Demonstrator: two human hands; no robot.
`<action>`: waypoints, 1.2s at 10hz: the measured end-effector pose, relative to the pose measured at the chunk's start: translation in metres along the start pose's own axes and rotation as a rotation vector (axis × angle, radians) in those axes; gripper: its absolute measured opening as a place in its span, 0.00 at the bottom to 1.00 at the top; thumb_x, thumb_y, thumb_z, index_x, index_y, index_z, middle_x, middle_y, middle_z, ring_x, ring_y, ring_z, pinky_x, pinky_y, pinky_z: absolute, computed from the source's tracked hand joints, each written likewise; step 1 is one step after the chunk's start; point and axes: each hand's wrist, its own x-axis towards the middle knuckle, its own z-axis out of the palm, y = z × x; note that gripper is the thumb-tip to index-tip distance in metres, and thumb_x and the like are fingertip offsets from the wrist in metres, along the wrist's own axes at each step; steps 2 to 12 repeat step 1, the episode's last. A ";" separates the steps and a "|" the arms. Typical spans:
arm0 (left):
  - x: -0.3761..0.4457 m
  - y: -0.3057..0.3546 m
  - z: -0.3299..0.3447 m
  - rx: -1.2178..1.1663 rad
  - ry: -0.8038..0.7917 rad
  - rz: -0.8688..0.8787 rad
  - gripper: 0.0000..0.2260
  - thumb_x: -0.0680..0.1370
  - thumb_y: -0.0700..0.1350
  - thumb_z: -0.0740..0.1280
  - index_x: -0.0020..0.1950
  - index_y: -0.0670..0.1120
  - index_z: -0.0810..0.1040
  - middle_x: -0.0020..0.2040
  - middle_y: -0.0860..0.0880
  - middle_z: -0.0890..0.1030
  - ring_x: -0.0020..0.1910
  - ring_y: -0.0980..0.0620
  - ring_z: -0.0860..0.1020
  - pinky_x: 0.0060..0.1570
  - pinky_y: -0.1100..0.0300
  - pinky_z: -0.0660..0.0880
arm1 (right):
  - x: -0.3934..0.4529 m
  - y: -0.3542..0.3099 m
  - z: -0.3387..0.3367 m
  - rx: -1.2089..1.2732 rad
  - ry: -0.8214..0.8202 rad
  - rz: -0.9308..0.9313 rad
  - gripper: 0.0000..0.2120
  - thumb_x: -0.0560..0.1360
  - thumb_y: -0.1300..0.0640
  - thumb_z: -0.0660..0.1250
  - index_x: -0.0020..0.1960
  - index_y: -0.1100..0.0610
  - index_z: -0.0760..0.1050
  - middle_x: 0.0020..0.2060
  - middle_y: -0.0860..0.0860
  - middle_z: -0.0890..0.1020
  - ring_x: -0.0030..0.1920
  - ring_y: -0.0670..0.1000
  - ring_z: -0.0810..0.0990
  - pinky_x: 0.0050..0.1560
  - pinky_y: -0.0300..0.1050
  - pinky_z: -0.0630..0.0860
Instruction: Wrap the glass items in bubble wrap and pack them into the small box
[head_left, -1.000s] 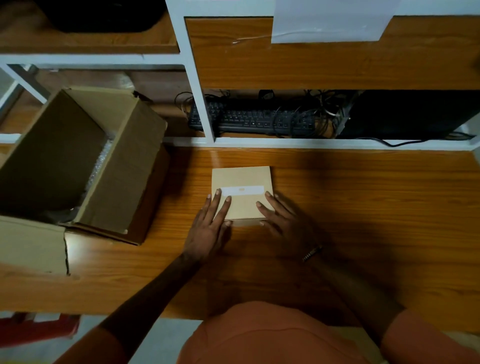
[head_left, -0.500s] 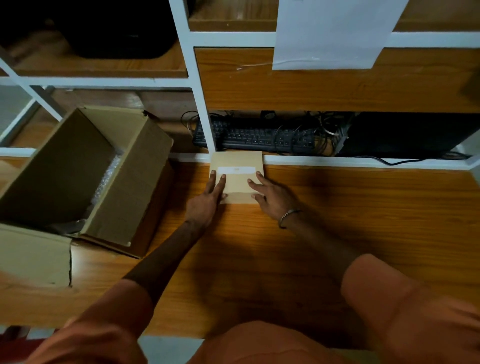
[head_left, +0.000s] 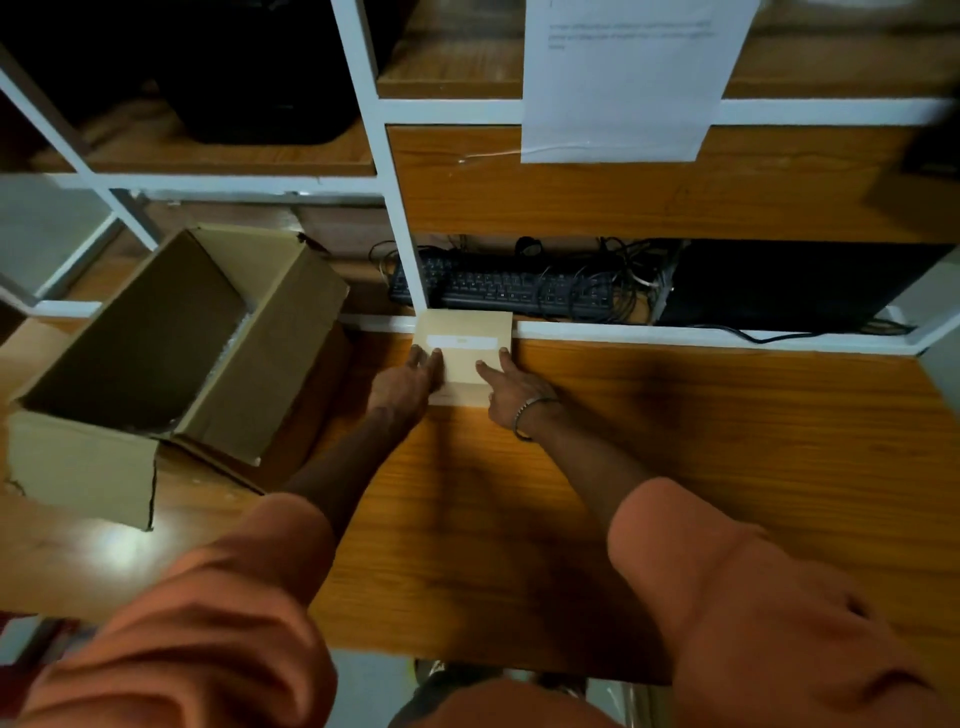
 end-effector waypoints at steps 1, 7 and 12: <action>-0.004 0.008 -0.021 0.026 -0.037 0.010 0.27 0.86 0.52 0.64 0.83 0.53 0.59 0.76 0.43 0.72 0.55 0.44 0.82 0.41 0.53 0.79 | -0.007 0.005 -0.022 -0.033 -0.037 -0.027 0.37 0.83 0.53 0.66 0.86 0.46 0.51 0.87 0.55 0.46 0.81 0.64 0.63 0.76 0.57 0.70; -0.004 0.008 -0.021 0.026 -0.037 0.010 0.27 0.86 0.52 0.64 0.83 0.53 0.59 0.76 0.43 0.72 0.55 0.44 0.82 0.41 0.53 0.79 | -0.007 0.005 -0.022 -0.033 -0.037 -0.027 0.37 0.83 0.53 0.66 0.86 0.46 0.51 0.87 0.55 0.46 0.81 0.64 0.63 0.76 0.57 0.70; -0.004 0.008 -0.021 0.026 -0.037 0.010 0.27 0.86 0.52 0.64 0.83 0.53 0.59 0.76 0.43 0.72 0.55 0.44 0.82 0.41 0.53 0.79 | -0.007 0.005 -0.022 -0.033 -0.037 -0.027 0.37 0.83 0.53 0.66 0.86 0.46 0.51 0.87 0.55 0.46 0.81 0.64 0.63 0.76 0.57 0.70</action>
